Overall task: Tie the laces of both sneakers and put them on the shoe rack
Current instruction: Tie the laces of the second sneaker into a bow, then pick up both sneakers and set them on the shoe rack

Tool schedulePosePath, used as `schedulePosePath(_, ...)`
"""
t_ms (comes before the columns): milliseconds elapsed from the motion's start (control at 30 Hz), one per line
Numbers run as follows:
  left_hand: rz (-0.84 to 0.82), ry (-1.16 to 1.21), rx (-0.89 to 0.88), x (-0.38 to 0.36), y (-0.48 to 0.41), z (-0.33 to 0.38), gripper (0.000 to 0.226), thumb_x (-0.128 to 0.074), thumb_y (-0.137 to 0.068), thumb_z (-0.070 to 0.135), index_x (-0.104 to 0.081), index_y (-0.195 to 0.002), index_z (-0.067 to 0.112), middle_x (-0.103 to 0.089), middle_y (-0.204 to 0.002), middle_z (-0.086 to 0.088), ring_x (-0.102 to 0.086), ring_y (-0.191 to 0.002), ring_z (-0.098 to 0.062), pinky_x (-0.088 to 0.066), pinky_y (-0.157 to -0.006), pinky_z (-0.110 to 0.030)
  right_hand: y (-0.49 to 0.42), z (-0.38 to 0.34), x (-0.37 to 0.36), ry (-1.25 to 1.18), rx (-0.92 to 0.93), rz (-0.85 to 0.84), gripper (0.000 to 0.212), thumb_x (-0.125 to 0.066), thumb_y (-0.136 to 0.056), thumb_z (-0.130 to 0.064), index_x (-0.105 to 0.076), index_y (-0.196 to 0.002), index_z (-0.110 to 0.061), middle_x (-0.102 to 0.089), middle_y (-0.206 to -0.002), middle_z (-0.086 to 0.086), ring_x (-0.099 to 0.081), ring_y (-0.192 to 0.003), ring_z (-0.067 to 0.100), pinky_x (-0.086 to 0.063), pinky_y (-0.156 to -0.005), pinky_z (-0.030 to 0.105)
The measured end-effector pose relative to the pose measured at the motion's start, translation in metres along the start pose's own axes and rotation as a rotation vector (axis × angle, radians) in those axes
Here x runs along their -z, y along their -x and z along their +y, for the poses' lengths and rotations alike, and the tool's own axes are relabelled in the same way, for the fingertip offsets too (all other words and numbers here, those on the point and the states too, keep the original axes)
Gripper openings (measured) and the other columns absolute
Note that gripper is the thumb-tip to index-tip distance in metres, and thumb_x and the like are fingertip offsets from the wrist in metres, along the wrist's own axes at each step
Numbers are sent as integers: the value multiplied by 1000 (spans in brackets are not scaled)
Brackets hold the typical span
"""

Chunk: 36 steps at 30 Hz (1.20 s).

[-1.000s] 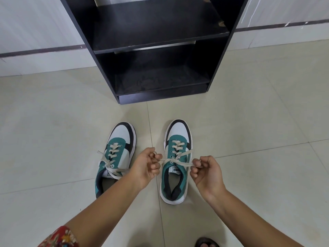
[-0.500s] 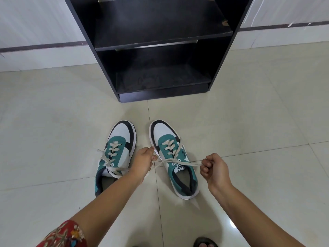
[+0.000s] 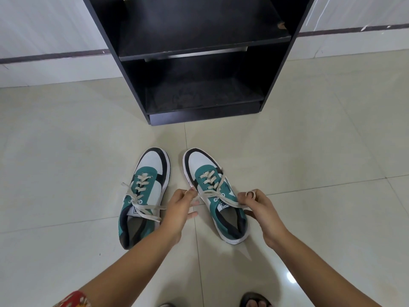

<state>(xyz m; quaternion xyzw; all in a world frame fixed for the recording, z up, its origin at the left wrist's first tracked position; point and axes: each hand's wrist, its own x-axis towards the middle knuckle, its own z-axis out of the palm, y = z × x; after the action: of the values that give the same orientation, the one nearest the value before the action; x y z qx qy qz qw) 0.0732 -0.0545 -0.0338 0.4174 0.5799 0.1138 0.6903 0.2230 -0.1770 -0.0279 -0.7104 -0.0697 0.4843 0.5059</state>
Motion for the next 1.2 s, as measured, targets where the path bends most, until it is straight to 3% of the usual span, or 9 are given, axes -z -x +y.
schedulePosePath(233,-139,-251,-144,-11,15,-11,69,-81,-70,17,-36,-122,25,-54,-118,6,-58,-105,-13,-53,-91,-38,5,11,-10,465,196,-8,58,-79,-66,-16,-41,-110,-26,-62,-99,-17,-63,-91,6,-49,-75,22)
schedulePosePath(500,-114,-454,-268,-2,17,-11,68,-75,-75,19,-32,-127,27,-53,-131,0,-61,-100,-13,-53,-92,-43,5,19,-17,331,187,15,62,-76,-71,-14,-33,-113,-26,-60,-116,2,-63,-92,13,-49,-69,18)
schedulePosePath(600,9,-691,-515,19,38,-6,66,-67,-82,35,-31,-136,28,-42,-135,13,-47,-119,-8,-42,-101,-33,18,17,-13,310,301,164,70,-76,-73,-22,-31,-126,-26,-44,-120,0,-53,-101,16,-48,-80,27)
schedulePosePath(667,125,-885,-672,46,52,-3,60,-63,-83,39,-33,-135,30,-43,-139,11,-42,-126,-10,-40,-101,-32,34,10,-6,605,541,253,51,-68,-79,-31,-40,-122,-25,-43,-106,-5,-51,-93,15,-44,-69,22)
schedulePosePath(733,201,-1013,-699,75,62,-3,59,-67,-80,38,-40,-132,27,-43,-142,3,-41,-130,-18,-38,-106,-37,50,-1,-3,1017,637,126,35,-55,-84,-46,-46,-115,-32,-50,-93,-8,-56,-85,15,-40,-60,23)
schedulePosePath(933,242,-931,-288,137,68,-32,75,-83,-64,30,-45,-128,30,-13,-156,-8,-24,-141,-31,-35,-106,-48,58,18,-21,1514,370,-167,76,-47,-79,-64,-10,-143,-44,-45,-133,8,-58,-104,29,-49,-76,35)
schedulePosePath(1000,178,-917,-264,140,61,-39,70,-84,-63,24,-49,-124,28,-25,-152,-10,-34,-136,-29,-40,-102,-40,54,22,-29,1471,388,-153,73,-52,-80,-58,-16,-142,-40,-45,-132,10,-57,-104,30,-50,-77,36)
schedulePosePath(1100,190,-941,-331,132,55,-44,44,-79,-68,23,-59,-108,22,-56,-118,-6,-57,-98,-25,-44,-76,-28,47,23,-37,1440,425,-92,54,-53,-83,-53,-41,-131,-30,-57,-117,9,-61,-96,28,-48,-69,32)
schedulePosePath(1200,233,-932,-413,114,55,-43,25,-78,-70,24,-56,-82,23,-53,-91,-1,-53,-77,-23,-35,-57,-22,48,22,-39,1383,437,-70,42,-56,-82,-51,-55,-116,-26,-61,-109,7,-62,-92,28,-41,-62,29)
